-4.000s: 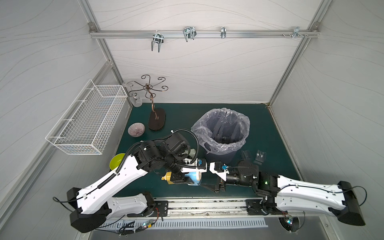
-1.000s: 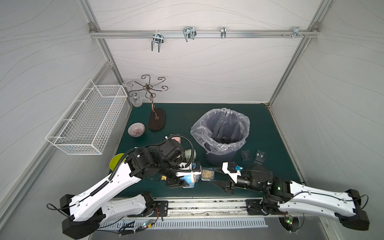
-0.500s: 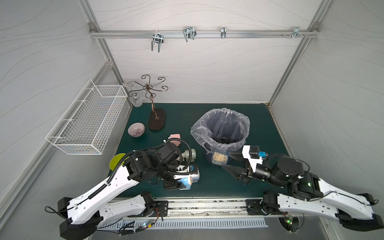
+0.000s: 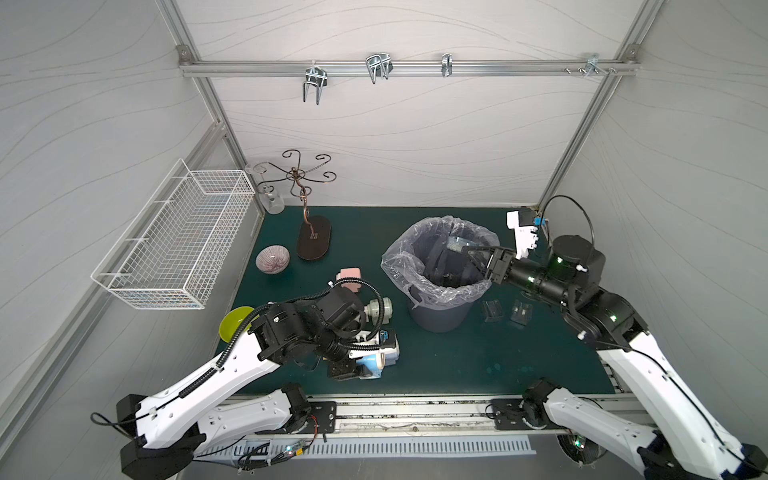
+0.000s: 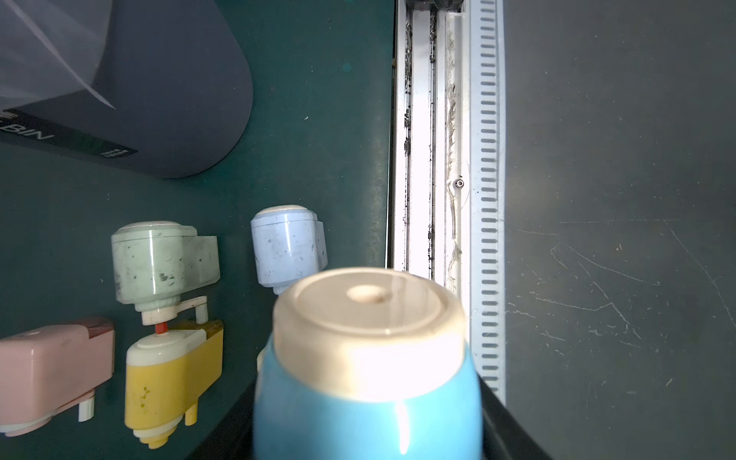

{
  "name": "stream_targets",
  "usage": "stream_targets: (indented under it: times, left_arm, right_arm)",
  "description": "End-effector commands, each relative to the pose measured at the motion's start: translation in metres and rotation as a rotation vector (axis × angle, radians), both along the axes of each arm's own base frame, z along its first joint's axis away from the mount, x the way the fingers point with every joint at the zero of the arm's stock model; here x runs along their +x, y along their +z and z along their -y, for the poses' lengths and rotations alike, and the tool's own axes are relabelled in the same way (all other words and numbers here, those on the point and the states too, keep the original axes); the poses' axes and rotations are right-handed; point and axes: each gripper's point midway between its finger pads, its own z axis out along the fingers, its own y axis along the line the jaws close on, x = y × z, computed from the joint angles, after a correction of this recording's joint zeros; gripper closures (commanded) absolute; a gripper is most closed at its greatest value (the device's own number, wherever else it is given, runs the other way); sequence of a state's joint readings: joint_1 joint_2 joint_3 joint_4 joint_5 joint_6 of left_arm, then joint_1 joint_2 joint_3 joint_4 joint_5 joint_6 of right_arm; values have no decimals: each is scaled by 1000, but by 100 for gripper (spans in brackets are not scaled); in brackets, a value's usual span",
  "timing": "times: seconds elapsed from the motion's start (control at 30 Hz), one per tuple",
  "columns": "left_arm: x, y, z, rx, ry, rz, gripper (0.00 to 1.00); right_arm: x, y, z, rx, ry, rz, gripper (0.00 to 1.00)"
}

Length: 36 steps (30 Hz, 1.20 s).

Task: Take out the pencil sharpener tray and clean the shavings
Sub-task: Pour the shavings into the trash bin.

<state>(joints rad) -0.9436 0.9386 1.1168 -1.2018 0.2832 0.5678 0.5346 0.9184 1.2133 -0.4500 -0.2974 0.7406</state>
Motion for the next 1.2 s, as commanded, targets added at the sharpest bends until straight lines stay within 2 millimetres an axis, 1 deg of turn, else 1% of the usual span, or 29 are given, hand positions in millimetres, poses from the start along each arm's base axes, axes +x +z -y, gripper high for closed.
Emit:
stream_targets:
  times: [0.0,0.07,0.2,0.43,0.63,0.73,0.8,0.9,1.0,1.1,1.13,1.17]
  left_arm:
    - [2,4,3,-29,4,24,100]
    - [3,3,2,-28,6,29,100]
    - [4,1,2,-33,8,37,100]
    - [4,-4,2,-23,9,34,100]
    - [6,-4,3,-26,8,44,100]
    - [6,-4,3,-29,7,45,100]
    - [6,-4,3,-29,7,45,100]
    - [5,-5,3,-29,7,40,100]
    - [6,-6,4,-29,8,42,100]
    - [6,-5,4,-27,10,40,100]
    - [6,-6,3,-25,11,39,100]
    - [6,-7,3,-27,12,41,100]
  right_arm:
    - [-5,11,-9,209,93,-229,100]
    - [2,10,-10,264,100,-315,100]
    - [9,5,-13,346,102,-473,100]
    - [8,4,-17,466,129,-700,100]
    - [14,-9,-10,564,42,-885,100]
    - [15,-15,-10,601,38,-971,100]
    - [15,-13,-12,612,53,-994,100]
    - [13,-4,-11,624,60,-995,100]
    - [17,-6,-12,642,74,-1040,100]
    - [13,11,-13,665,102,-1014,100]
    - [13,15,-10,663,91,-1002,100]
    - [17,13,-8,663,82,-999,100]
